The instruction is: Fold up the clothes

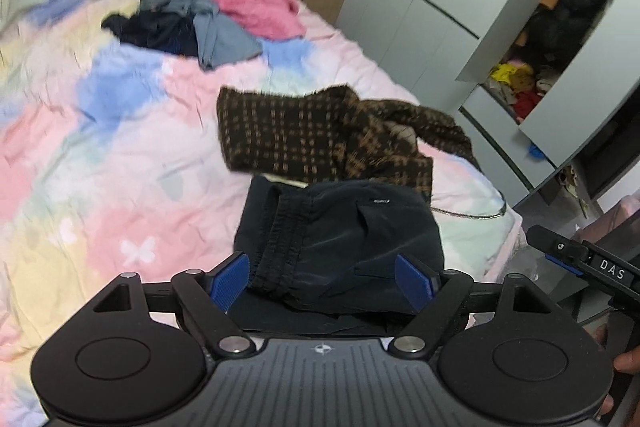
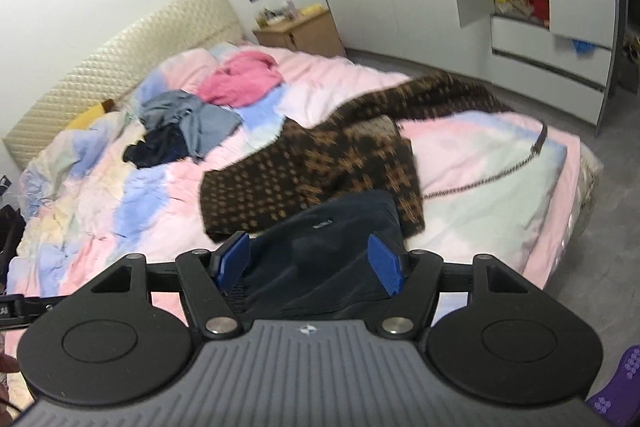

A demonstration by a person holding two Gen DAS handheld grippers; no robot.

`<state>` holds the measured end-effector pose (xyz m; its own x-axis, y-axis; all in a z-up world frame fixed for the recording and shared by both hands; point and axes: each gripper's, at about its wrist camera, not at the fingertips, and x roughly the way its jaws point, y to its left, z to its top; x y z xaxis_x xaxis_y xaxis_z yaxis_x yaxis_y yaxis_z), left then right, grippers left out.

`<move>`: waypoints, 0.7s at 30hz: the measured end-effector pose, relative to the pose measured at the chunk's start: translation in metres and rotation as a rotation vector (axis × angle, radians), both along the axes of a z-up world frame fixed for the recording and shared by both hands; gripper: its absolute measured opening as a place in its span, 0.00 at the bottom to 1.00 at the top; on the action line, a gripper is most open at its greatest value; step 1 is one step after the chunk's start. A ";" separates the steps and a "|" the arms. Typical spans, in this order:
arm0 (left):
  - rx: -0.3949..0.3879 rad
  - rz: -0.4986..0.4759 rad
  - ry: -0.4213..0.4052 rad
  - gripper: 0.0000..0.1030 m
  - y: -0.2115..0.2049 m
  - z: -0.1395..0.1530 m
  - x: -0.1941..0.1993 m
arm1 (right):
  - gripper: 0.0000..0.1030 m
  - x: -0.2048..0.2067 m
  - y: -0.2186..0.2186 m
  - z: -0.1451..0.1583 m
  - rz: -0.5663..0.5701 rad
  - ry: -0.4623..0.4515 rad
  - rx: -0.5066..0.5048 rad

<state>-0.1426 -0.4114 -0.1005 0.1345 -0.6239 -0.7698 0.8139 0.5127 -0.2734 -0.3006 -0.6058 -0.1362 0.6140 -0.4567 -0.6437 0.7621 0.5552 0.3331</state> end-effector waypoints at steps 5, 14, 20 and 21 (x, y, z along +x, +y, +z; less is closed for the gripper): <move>-0.020 0.009 -0.064 0.81 0.040 0.035 -0.018 | 0.67 -0.011 0.044 0.035 0.015 0.004 -0.049; -0.017 -0.014 -0.115 0.87 0.107 0.065 -0.054 | 0.69 -0.021 0.115 0.060 0.047 0.006 -0.082; -0.020 0.006 -0.148 0.92 0.140 0.073 -0.056 | 0.74 -0.018 0.153 0.069 0.077 0.028 -0.102; -0.018 0.006 -0.155 0.92 0.144 0.073 -0.057 | 0.75 -0.018 0.160 0.070 0.083 0.034 -0.108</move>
